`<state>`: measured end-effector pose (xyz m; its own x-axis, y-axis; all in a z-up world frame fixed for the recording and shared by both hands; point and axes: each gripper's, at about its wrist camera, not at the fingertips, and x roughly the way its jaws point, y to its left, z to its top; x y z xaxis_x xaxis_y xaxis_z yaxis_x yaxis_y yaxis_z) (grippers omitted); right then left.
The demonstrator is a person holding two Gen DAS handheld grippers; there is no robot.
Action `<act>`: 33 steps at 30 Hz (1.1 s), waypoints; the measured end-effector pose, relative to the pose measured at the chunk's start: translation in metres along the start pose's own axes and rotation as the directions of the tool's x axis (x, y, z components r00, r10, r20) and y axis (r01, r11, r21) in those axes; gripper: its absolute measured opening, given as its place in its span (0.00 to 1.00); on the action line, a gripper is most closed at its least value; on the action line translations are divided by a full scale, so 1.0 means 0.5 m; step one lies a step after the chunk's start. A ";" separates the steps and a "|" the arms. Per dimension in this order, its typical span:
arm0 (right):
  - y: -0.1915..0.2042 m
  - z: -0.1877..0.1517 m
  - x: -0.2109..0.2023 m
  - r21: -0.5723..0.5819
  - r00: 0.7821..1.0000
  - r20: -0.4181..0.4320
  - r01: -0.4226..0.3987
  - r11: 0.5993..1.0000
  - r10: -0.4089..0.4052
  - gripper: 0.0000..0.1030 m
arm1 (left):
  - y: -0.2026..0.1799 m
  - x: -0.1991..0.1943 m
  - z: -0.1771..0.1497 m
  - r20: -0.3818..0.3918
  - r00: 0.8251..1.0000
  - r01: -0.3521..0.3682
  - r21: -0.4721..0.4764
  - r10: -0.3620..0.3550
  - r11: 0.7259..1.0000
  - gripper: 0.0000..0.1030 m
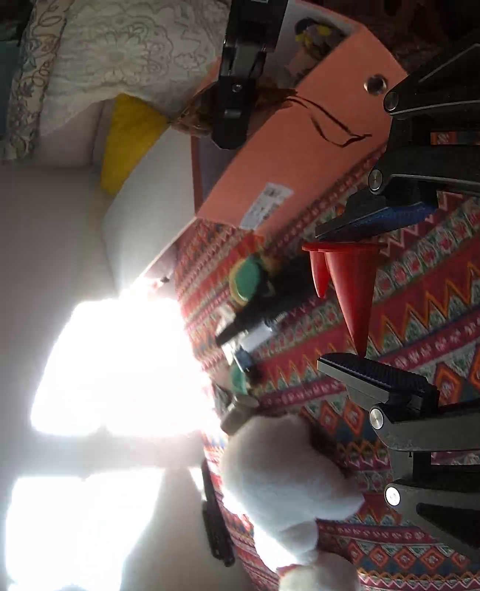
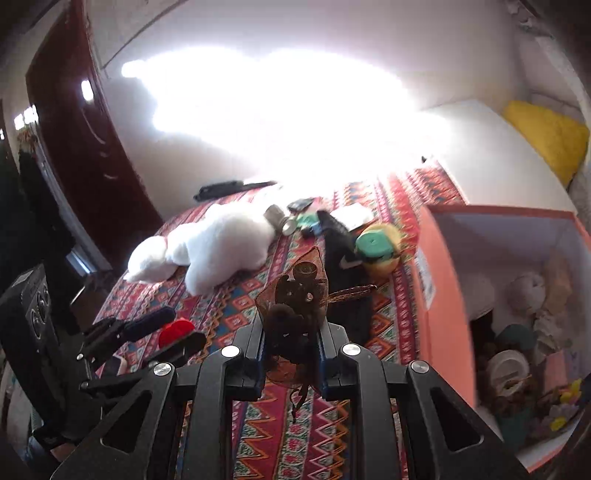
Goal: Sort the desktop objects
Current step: 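Carry the red cone and hairpiece over the orange box and release them inside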
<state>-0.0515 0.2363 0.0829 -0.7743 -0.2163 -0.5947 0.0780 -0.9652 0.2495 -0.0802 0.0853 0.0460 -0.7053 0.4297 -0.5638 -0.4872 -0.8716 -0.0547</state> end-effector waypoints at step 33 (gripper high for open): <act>-0.400 -0.008 -0.210 0.360 0.896 0.126 0.358 0.861 -0.426 0.79 | -0.296 0.107 0.124 -0.036 0.990 0.138 0.033 -0.137 0.990 0.91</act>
<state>0.0168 0.4514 0.0926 -0.8064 0.2355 -0.5424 -0.4364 -0.8560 0.2771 -0.0777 0.2519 0.0752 -0.6129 0.5364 -0.5802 -0.5969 -0.7955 -0.1049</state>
